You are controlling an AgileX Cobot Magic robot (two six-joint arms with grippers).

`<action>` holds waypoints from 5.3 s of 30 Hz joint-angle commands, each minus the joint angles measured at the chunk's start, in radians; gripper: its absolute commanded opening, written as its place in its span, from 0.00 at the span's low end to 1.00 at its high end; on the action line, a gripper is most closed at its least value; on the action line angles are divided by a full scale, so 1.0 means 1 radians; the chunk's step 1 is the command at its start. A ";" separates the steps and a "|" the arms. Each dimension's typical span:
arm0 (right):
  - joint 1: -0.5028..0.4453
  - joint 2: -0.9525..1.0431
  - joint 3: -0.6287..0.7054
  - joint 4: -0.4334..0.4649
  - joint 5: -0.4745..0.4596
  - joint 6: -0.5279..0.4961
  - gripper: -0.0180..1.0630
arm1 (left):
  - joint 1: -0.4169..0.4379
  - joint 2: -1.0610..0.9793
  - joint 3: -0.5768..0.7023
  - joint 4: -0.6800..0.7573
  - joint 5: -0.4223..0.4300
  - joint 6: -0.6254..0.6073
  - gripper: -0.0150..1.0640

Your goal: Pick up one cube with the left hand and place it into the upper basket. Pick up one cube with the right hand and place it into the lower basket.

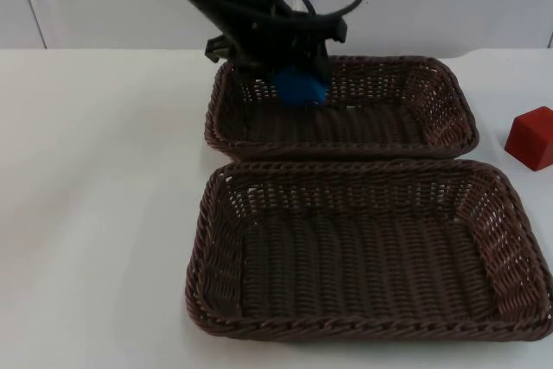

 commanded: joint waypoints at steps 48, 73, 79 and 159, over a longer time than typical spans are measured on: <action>-0.006 -0.003 -0.002 -0.006 -0.003 0.006 0.99 | -0.005 0.015 -0.105 -0.053 0.060 0.003 0.75; -0.006 -0.003 -0.002 -0.006 -0.003 0.003 0.99 | -0.002 -0.286 -0.105 0.127 0.296 -0.014 0.75; -0.006 -0.003 -0.002 -0.006 -0.003 0.003 0.99 | -0.002 -0.321 -0.105 0.140 0.318 -0.026 0.75; -0.006 -0.003 -0.002 -0.006 -0.003 -0.004 0.99 | -0.002 -1.613 1.189 0.292 0.015 -0.032 0.75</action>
